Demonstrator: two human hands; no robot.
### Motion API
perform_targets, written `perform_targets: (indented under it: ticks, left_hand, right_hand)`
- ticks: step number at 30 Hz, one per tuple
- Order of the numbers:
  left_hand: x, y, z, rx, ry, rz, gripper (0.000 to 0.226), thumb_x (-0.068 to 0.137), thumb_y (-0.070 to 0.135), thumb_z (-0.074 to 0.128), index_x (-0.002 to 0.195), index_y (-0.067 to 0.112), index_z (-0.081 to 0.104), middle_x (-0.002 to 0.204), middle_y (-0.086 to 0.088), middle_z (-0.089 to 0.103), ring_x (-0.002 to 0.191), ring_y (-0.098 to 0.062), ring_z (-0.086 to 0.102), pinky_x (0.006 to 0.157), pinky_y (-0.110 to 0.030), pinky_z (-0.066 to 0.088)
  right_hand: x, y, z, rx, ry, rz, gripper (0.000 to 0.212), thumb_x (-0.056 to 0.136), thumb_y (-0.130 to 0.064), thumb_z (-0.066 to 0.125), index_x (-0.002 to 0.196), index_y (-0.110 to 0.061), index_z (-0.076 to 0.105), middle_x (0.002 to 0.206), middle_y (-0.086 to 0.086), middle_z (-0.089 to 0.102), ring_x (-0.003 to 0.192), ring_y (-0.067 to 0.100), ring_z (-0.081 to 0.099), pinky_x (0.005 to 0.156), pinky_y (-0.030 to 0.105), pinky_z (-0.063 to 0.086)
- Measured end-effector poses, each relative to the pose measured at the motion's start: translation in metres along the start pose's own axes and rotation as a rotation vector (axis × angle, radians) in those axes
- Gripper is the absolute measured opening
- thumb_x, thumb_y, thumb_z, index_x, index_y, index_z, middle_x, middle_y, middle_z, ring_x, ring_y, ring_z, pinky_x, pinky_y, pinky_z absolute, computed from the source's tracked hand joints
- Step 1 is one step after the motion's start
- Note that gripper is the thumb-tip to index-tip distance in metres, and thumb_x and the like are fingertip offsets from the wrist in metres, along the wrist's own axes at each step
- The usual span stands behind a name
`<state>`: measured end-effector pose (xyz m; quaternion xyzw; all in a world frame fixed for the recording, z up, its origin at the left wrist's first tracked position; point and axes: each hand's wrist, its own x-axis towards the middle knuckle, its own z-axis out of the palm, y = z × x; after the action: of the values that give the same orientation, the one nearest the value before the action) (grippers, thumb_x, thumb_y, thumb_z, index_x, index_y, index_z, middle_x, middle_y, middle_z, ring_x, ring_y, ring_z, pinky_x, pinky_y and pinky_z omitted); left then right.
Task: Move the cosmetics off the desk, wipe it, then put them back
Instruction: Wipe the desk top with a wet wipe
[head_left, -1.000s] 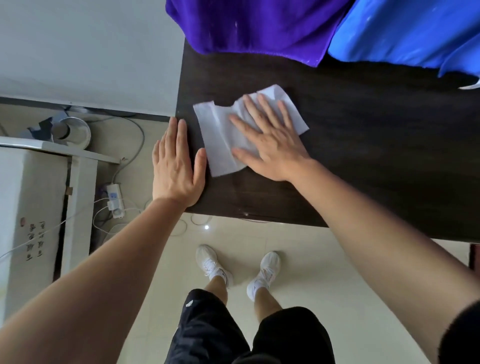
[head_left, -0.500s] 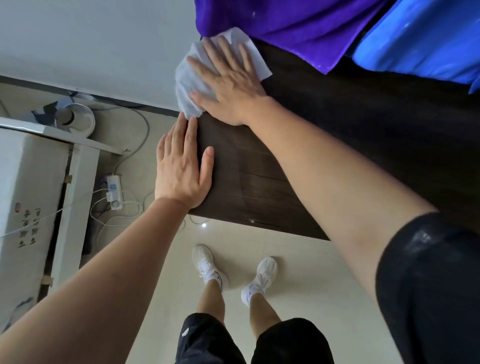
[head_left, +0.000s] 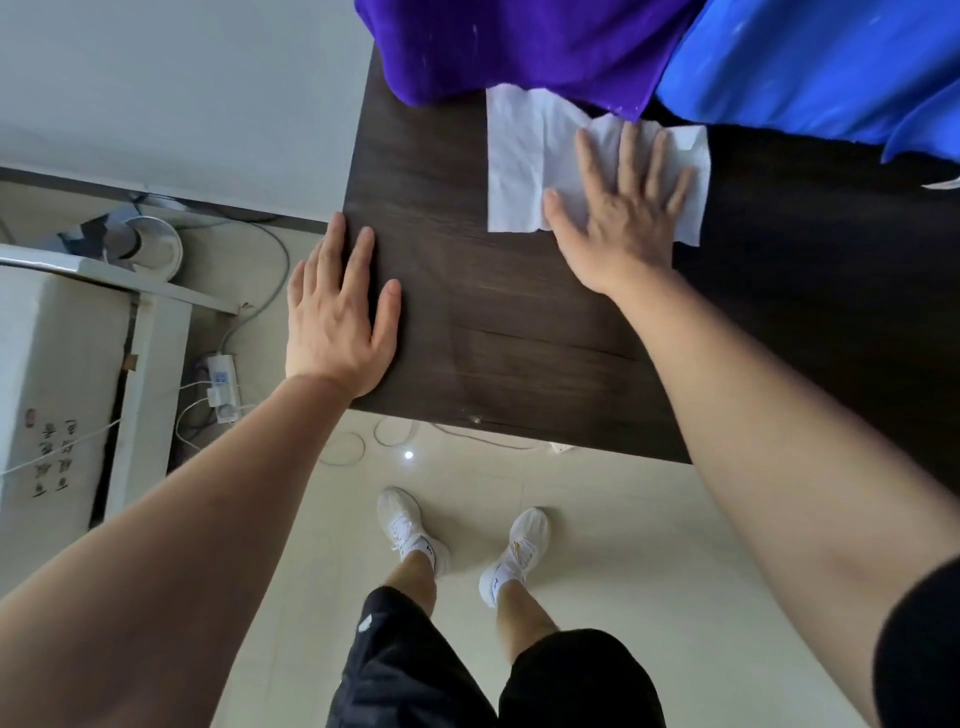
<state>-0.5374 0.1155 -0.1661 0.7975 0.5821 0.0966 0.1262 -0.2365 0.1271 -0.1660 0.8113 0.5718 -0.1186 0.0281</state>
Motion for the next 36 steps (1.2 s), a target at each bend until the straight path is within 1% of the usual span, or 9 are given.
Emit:
perform_targets:
  ticks: [5, 8, 15, 19, 22, 26, 30, 33, 36]
  left_hand:
    - [-0.001, 0.0, 0.0, -0.009, -0.007, -0.025, 0.061, 0.101, 0.049, 0.029, 0.152, 0.016, 0.034, 0.163, -0.012, 0.022, 0.145, -0.032, 0.028, 0.118, -0.048, 0.022]
    - [-0.002, 0.002, -0.002, -0.007, -0.024, -0.031, 0.062, 0.1, 0.049, 0.028, 0.153, 0.016, 0.032, 0.163, -0.011, 0.02, 0.146, -0.031, 0.025, 0.119, -0.046, 0.02]
    - [-0.001, 0.002, -0.005, -0.079, -0.12, -0.031, 0.067, 0.098, 0.049, 0.035, 0.156, 0.018, 0.023, 0.166, -0.009, 0.011, 0.147, -0.032, 0.022, 0.119, -0.048, 0.021]
    - [-0.001, -0.009, -0.012, -0.335, -0.154, -0.032, 0.061, 0.102, 0.048, 0.031, 0.156, 0.019, 0.026, 0.166, -0.004, 0.014, 0.151, -0.023, 0.015, 0.122, -0.039, 0.016]
    - [-0.003, -0.036, -0.024, -0.53, -0.159, -0.125, 0.063, 0.101, 0.05, 0.021, 0.152, 0.016, 0.036, 0.16, -0.003, 0.031, 0.15, -0.016, 0.02, 0.122, -0.034, 0.014]
    - [-0.008, -0.08, -0.042, -0.461, -0.125, -0.146, 0.06, 0.104, 0.046, 0.018, 0.149, 0.013, 0.041, 0.157, -0.005, 0.036, 0.149, -0.018, 0.02, 0.116, -0.028, 0.01]
    - [-0.005, -0.119, -0.054, -0.345, -0.187, -0.173, 0.075, 0.097, 0.062, 0.009, 0.153, 0.018, 0.032, 0.162, -0.004, 0.026, 0.152, -0.019, 0.012, 0.12, -0.039, 0.009]
    - [-0.005, -0.137, -0.064, -0.281, -0.193, -0.169, 0.084, 0.091, 0.073, 0.006, 0.155, 0.025, 0.028, 0.165, -0.001, 0.019, 0.152, -0.019, 0.008, 0.121, -0.047, 0.008]
    - [0.006, -0.141, -0.067, -0.261, -0.197, -0.152, 0.082, 0.092, 0.072, 0.007, 0.156, 0.025, 0.026, 0.165, -0.002, 0.017, 0.152, -0.02, 0.008, 0.122, -0.05, 0.009]
  right_hand:
    - [-0.086, -0.032, 0.02, 0.044, -0.009, -0.297, 0.072, 0.095, -0.073, 0.018, 0.159, -0.042, 0.005, 0.169, 0.005, -0.007, 0.154, 0.036, -0.011, 0.119, 0.066, -0.003]
    - [-0.16, -0.02, 0.037, -0.001, 0.004, -0.436, 0.07, 0.099, -0.07, 0.018, 0.16, -0.038, 0.006, 0.169, 0.005, -0.005, 0.155, 0.034, -0.009, 0.119, 0.065, 0.004]
    - [-0.214, 0.01, 0.052, -0.03, 0.034, -0.385, 0.068, 0.101, -0.067, 0.02, 0.16, -0.036, 0.007, 0.169, 0.008, -0.003, 0.155, 0.035, -0.006, 0.12, 0.065, 0.006]
    - [-0.208, -0.04, 0.051, -0.035, 0.012, -0.348, 0.065, 0.102, -0.065, 0.016, 0.16, -0.037, 0.006, 0.169, 0.008, -0.005, 0.154, 0.036, -0.009, 0.12, 0.065, 0.003]
    - [-0.192, -0.101, 0.05, -0.012, -0.017, -0.423, 0.063, 0.102, -0.066, 0.013, 0.159, -0.041, 0.004, 0.169, 0.006, -0.008, 0.154, 0.035, -0.011, 0.12, 0.064, 0.0]
    - [-0.127, -0.171, 0.038, -0.043, -0.07, -0.463, 0.066, 0.097, -0.071, 0.013, 0.157, -0.046, 0.003, 0.168, 0.004, -0.015, 0.153, 0.034, -0.017, 0.119, 0.063, -0.006]
    - [-0.042, -0.224, 0.023, -0.119, -0.093, -0.391, 0.072, 0.089, -0.073, 0.03, 0.154, -0.044, 0.028, 0.169, 0.005, -0.005, 0.153, 0.035, -0.016, 0.119, 0.063, -0.01]
    - [-0.014, -0.24, 0.019, -0.151, -0.074, -0.281, 0.077, 0.089, -0.07, 0.032, 0.157, -0.036, 0.022, 0.169, 0.008, -0.003, 0.153, 0.036, -0.015, 0.119, 0.063, -0.008]
    - [-0.032, -0.236, 0.023, -0.091, -0.048, -0.284, 0.076, 0.091, -0.057, 0.038, 0.159, -0.033, 0.015, 0.168, 0.01, -0.009, 0.153, 0.035, -0.015, 0.12, 0.062, -0.008]
